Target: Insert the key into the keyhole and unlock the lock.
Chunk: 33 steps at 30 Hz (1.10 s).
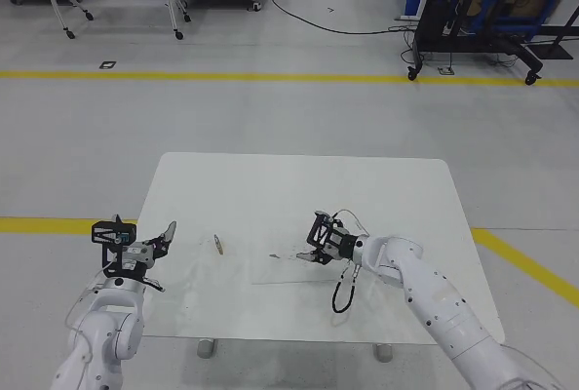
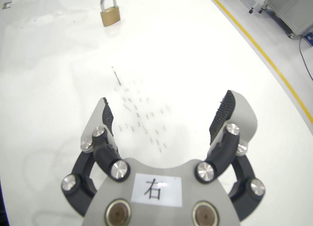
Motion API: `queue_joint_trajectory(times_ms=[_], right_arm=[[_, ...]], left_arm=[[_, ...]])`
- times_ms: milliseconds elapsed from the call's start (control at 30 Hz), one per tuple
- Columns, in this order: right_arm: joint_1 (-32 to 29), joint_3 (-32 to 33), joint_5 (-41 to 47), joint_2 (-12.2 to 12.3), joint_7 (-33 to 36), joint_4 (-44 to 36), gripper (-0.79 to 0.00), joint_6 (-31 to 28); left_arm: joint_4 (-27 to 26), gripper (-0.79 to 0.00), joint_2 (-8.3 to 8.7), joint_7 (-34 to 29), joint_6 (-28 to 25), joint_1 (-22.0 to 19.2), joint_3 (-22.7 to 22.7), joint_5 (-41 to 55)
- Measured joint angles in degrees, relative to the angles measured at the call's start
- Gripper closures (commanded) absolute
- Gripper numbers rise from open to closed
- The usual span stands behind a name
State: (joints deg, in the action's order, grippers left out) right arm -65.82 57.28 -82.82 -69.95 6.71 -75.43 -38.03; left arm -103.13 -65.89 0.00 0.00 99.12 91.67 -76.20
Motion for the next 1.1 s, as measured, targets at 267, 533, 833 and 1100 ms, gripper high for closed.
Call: queue_joint_trajectory(times_ms=[267, 533, 833, 1100], right_arm=[[5.48, -6.66, 1.22, -1.86, 1.87, 4.22, -0.785, -5.59], [9.25, -11.01, 2.37, -3.42, 1.67, 8.31, -0.785, -8.75], [13.86, -16.82, 3.68, -6.01, 1.95, 13.6, -0.653, -11.56], [17.41, -20.12, 3.33, -8.43, 1.75, 19.16, -0.246, -7.63]], left_arm=[[0.0, -0.785, 0.0, 0.0, 0.0, 0.0, 0.0, 0.0], [0.0, -0.785, 0.0, 0.0, 0.0, 0.0, 0.0, 0.0], [0.0, -0.785, 0.0, 0.0, 0.0, 0.0, 0.0, 0.0], [0.0, -0.785, 0.0, 0.0, 0.0, 0.0, 0.0, 0.0]])
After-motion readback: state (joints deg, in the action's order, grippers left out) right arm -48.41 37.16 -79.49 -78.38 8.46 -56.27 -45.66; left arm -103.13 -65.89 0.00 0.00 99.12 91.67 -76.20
